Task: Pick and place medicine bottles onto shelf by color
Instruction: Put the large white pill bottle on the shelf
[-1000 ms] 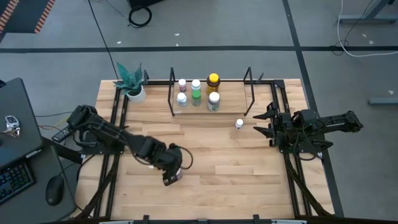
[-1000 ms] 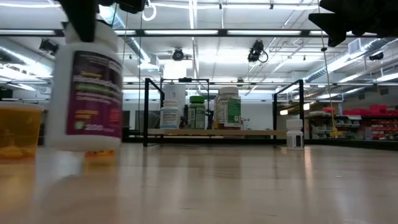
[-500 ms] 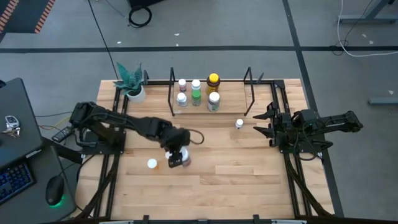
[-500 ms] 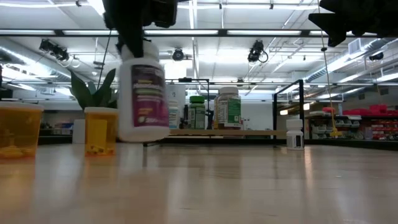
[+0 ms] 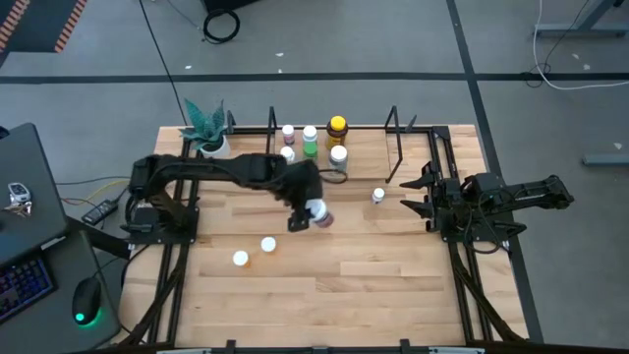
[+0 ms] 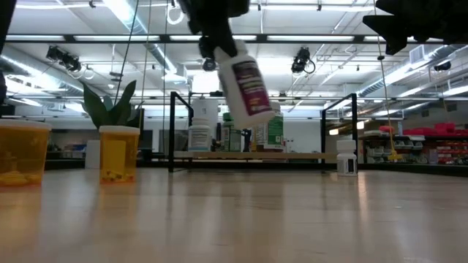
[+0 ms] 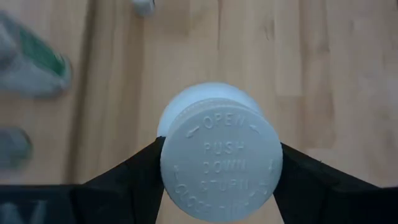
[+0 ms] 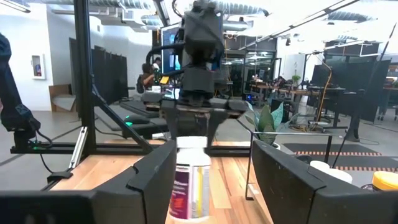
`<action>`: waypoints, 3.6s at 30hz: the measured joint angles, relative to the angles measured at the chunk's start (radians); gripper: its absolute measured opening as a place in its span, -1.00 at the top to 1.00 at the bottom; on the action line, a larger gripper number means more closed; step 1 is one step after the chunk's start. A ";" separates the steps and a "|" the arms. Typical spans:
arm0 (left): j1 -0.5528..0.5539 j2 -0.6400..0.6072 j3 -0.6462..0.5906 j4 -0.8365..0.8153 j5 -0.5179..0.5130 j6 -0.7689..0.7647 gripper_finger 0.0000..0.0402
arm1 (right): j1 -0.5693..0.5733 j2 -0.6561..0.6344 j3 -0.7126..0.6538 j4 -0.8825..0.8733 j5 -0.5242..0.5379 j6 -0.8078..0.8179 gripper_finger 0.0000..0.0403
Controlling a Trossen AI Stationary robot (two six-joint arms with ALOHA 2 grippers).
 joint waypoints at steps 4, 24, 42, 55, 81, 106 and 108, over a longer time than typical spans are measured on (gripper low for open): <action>0.036 0.096 0.132 -0.027 -0.010 0.101 -0.25 | 0.000 0.000 0.000 -0.001 0.000 0.000 -0.08; 0.105 0.378 0.358 -0.095 -0.009 0.298 -0.24 | 0.000 0.000 0.000 -0.001 0.002 0.000 -0.08; 0.086 0.387 0.357 -0.168 -0.008 0.441 -0.26 | 0.000 0.000 0.000 0.019 0.003 0.001 -0.08; 0.077 0.385 0.357 -0.198 -0.008 0.549 -0.28 | -0.058 0.186 0.018 0.247 0.078 0.009 -0.08; 0.074 0.412 0.355 -0.224 -0.016 0.550 -0.65 | -0.097 0.446 0.019 0.227 0.061 0.108 -0.07; 0.094 0.178 0.356 -0.341 -0.125 0.382 -0.59 | -0.116 0.921 0.403 -0.110 0.061 0.138 -0.53; 0.099 0.153 0.356 -0.360 -0.126 0.374 -0.55 | -0.124 0.961 0.471 -0.176 0.056 0.134 -0.55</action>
